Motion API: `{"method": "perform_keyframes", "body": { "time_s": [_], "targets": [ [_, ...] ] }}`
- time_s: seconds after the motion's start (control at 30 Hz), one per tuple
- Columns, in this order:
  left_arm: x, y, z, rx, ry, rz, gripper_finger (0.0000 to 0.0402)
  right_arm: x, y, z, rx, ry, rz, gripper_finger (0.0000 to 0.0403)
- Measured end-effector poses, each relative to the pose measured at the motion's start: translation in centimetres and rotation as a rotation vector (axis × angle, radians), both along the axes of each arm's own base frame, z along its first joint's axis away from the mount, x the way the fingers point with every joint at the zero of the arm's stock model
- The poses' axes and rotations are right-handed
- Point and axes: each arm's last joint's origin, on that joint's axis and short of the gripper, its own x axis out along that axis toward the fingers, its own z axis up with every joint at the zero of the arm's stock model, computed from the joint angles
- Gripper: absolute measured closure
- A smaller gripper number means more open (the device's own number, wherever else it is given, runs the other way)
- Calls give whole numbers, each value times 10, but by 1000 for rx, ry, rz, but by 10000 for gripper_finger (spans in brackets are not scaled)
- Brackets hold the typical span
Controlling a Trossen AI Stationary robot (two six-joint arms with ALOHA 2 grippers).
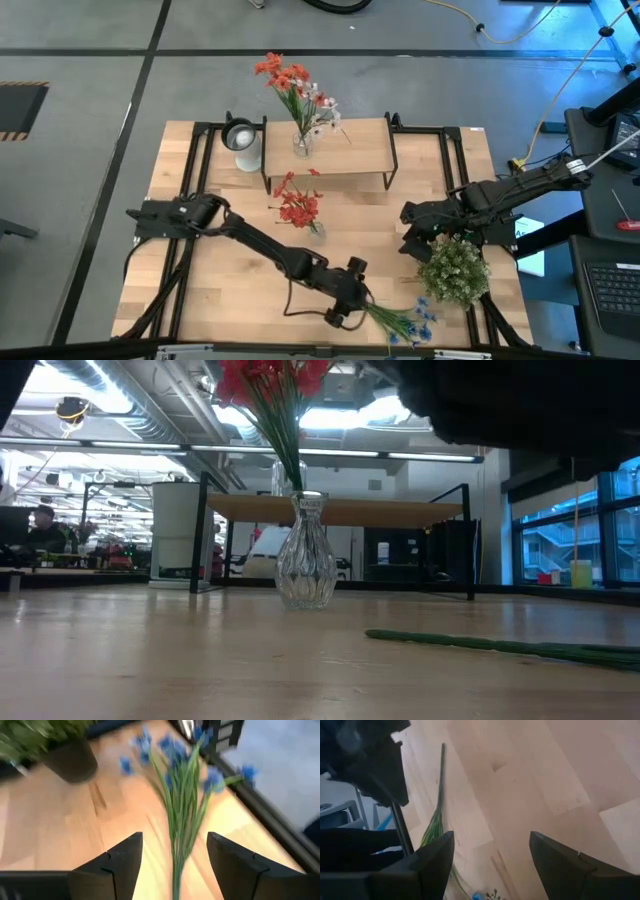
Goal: Pick and place flowers into a vace then onto a shelf
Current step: Put the blue flowers into the transparent vase
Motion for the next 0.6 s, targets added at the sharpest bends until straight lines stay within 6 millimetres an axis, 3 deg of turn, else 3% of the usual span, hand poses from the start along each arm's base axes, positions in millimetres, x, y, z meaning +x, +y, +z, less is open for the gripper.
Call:
{"method": "perform_keyframes", "body": {
  "time_s": [0.17,0.33,0.6],
  "targets": [
    [23,-6,-1,38,90,15,185,0,0,0,-15,-6,-11,143],
    [41,-11,-15,20,125,-22,185,0,-1,0,-16,-6,-10,143],
    [50,-5,-24,-12,144,-65,185,0,-1,0,-19,-6,-10,143]
  ]
}}
